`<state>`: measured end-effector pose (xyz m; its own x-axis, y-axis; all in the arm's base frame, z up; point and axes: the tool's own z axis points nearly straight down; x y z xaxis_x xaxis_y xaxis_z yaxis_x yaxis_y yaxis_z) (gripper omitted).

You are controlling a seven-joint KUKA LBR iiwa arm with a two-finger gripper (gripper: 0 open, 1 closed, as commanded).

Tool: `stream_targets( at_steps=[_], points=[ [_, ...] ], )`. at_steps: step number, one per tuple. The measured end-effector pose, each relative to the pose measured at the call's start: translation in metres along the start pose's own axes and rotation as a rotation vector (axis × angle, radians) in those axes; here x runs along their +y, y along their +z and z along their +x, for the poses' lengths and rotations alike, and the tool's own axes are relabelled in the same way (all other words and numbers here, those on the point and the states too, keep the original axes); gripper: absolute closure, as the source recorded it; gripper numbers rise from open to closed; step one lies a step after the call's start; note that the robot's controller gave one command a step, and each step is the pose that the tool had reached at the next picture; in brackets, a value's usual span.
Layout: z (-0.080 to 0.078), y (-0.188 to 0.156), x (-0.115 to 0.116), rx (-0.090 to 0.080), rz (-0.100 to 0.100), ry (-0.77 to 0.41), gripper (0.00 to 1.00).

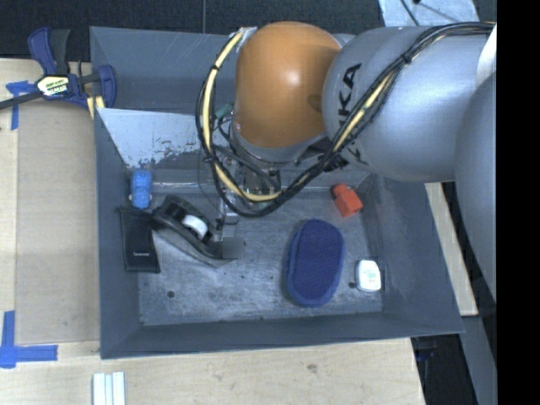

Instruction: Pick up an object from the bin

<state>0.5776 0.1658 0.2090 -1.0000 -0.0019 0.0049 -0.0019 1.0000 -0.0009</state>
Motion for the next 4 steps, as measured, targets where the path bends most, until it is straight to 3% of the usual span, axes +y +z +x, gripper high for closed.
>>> stream_targets(
  at_steps=[1, 2, 3, 4],
  points=[
    [-0.006, 0.137, 0.004, 0.028, 0.006, 0.197, 0.00],
    [0.016, 0.108, 0.051, -0.005, -0.002, 0.441, 0.00],
    [0.018, 0.106, 0.050, -0.007, -0.005, 0.855, 0.00],
    [0.012, 0.139, 0.030, 0.000, -0.002, 1.048, 0.00]
  ],
)
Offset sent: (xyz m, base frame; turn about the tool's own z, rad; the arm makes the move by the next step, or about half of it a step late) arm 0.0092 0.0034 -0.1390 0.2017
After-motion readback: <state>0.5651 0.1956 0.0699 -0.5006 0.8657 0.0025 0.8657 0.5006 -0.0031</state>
